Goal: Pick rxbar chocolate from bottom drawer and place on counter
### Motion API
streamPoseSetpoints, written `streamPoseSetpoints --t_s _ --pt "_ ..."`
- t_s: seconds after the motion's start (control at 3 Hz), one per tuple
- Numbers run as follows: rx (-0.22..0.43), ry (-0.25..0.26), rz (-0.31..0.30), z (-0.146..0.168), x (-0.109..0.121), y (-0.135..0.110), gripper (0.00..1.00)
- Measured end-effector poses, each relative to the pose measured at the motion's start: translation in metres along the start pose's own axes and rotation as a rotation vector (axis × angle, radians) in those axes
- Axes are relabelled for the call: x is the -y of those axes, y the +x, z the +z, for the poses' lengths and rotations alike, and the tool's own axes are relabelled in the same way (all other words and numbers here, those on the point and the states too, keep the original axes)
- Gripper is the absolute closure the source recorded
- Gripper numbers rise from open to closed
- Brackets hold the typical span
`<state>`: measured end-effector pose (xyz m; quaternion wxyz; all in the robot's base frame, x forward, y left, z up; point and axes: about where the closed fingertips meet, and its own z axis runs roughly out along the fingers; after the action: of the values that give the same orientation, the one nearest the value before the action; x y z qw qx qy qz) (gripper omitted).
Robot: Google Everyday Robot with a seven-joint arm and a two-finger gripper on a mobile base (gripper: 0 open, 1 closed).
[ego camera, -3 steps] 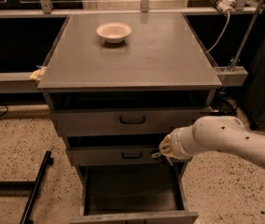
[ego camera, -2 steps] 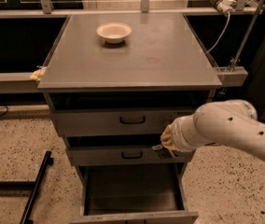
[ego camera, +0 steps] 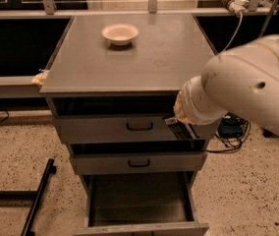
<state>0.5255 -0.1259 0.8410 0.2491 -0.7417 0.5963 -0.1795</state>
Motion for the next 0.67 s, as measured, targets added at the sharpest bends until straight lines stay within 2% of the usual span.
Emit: streamPoseSetpoints --t_s 0.67 --pt "-0.125 0.144 -0.108 -0.103 0.089 -0.024 1.00"
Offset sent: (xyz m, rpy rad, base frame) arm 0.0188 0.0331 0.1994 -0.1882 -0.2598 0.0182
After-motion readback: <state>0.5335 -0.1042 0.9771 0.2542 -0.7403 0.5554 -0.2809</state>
